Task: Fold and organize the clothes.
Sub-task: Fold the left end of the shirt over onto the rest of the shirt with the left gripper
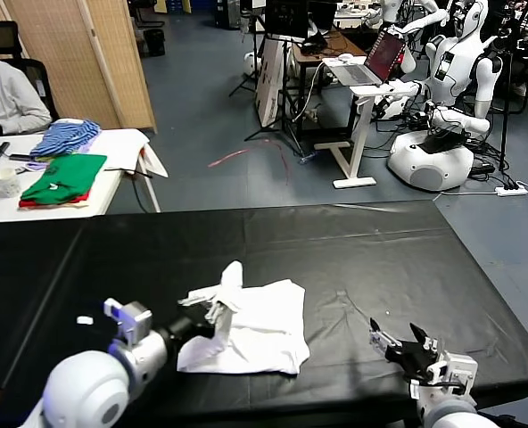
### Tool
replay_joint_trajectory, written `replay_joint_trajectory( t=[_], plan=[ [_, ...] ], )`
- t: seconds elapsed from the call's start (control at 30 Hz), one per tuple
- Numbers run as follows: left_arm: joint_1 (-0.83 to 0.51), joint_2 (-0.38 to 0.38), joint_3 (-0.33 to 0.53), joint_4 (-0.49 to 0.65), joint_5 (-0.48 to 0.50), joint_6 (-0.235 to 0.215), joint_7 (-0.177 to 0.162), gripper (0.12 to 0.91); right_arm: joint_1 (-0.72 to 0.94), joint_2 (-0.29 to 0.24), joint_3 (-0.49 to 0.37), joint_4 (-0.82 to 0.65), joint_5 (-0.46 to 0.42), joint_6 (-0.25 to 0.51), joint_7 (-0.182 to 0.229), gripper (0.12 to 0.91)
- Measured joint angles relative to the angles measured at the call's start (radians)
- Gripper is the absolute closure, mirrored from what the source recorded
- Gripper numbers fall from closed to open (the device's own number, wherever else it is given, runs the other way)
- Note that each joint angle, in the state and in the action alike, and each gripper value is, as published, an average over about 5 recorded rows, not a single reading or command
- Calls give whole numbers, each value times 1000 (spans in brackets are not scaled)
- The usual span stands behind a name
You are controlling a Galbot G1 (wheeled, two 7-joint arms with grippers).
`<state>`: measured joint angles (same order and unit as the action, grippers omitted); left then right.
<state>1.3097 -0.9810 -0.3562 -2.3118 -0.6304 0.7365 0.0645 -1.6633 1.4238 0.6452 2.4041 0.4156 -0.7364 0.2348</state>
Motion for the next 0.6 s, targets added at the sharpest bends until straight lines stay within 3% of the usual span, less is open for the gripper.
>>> replay_joint_trajectory(
  t=[0.3,0.6],
  plan=[
    [-86,-21,129,66,35,0,4,849,-2,1,2,6,1,0,-4,118],
    [-113,-39,203,115,89,0,0,849,-2,2,0,12,3,0,-5,118]
  ],
)
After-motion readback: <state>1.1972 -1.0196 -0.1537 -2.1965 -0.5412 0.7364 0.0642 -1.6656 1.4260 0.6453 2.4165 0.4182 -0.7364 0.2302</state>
